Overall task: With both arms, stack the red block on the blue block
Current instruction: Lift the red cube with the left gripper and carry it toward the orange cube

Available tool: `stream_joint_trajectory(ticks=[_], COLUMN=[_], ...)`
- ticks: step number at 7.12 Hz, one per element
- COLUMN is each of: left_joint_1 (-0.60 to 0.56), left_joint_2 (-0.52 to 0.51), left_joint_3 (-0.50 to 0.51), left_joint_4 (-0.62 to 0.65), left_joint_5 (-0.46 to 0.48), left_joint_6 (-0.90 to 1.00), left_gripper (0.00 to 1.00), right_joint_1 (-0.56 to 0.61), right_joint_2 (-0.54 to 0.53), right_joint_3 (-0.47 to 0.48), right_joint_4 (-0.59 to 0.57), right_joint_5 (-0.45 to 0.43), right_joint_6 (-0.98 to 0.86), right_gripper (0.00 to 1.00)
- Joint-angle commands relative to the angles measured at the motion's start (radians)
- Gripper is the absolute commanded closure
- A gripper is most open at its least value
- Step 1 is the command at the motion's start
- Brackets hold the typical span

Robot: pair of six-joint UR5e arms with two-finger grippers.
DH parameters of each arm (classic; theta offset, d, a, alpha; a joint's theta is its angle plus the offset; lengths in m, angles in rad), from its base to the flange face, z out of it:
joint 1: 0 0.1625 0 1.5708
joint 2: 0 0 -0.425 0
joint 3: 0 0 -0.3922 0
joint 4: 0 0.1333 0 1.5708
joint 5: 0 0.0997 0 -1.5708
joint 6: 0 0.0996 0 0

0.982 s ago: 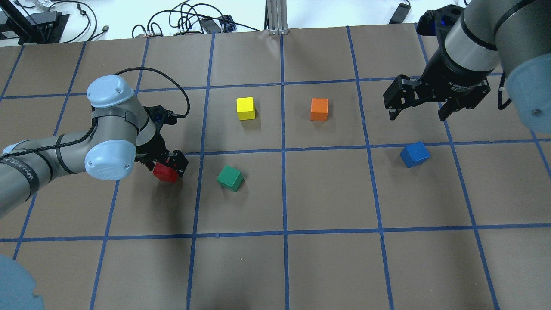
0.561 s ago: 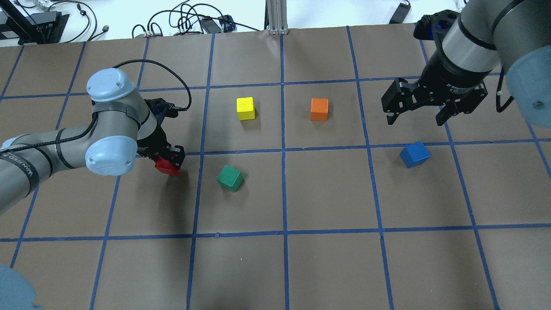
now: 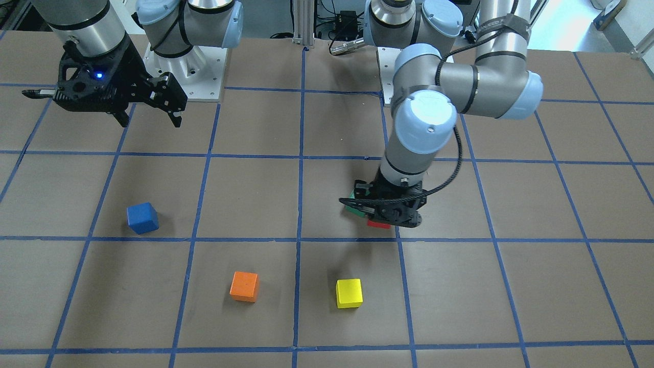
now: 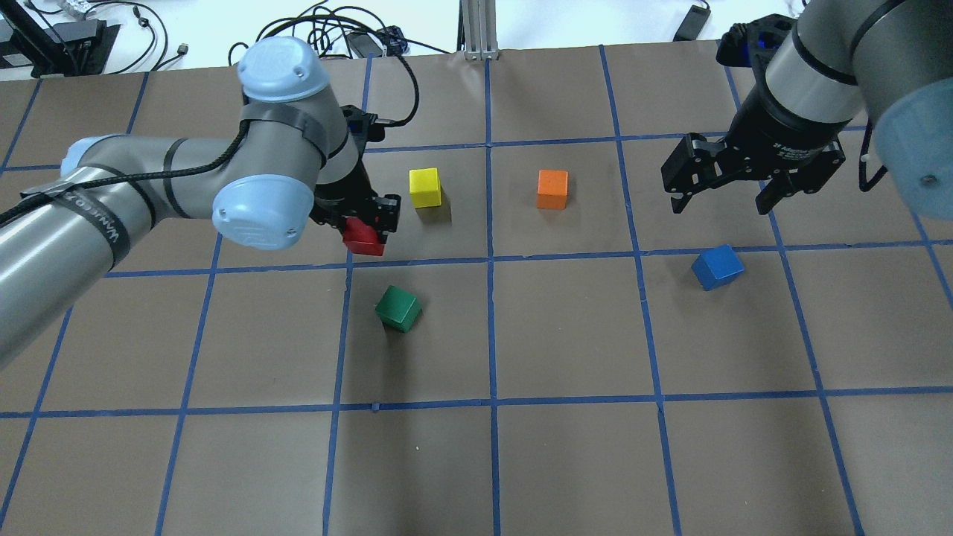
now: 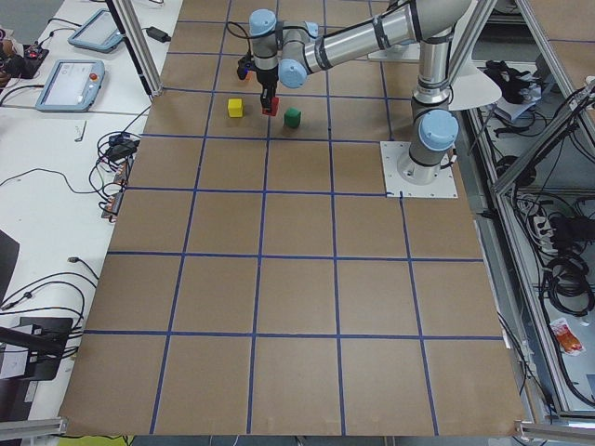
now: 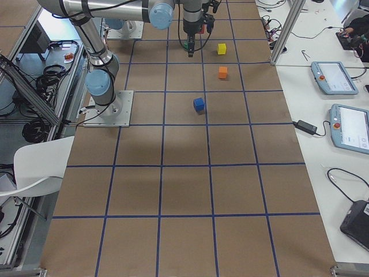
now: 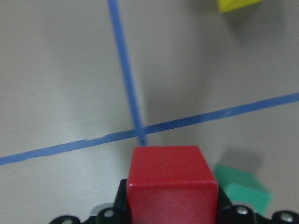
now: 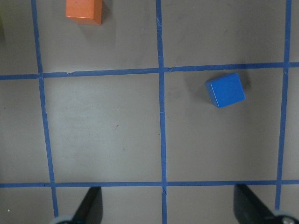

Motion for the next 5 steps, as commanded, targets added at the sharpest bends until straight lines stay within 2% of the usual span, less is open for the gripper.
stream_joint_trajectory(ticks=[1, 4, 5], left_joint_1=[-0.184, -0.218, -0.218], left_joint_2=[-0.087, -0.226, -0.252], left_joint_3=[0.074, 0.082, 0.094], left_joint_4=[0.022, 0.195, 0.205], left_joint_5=[-0.010, -0.009, -0.009], left_joint_6=[-0.274, -0.316, -0.316], left_gripper=[1.00, 1.00, 1.00], right_joint_1=[-0.003, -0.009, -0.009], right_joint_2=[0.000, -0.003, -0.008], right_joint_3=[-0.004, 0.004, 0.004], right_joint_4=[-0.007, -0.004, -0.002], right_joint_5=[-0.004, -0.003, -0.006], right_joint_6=[0.008, 0.000, 0.001], right_gripper=[0.00, 0.00, 0.00])
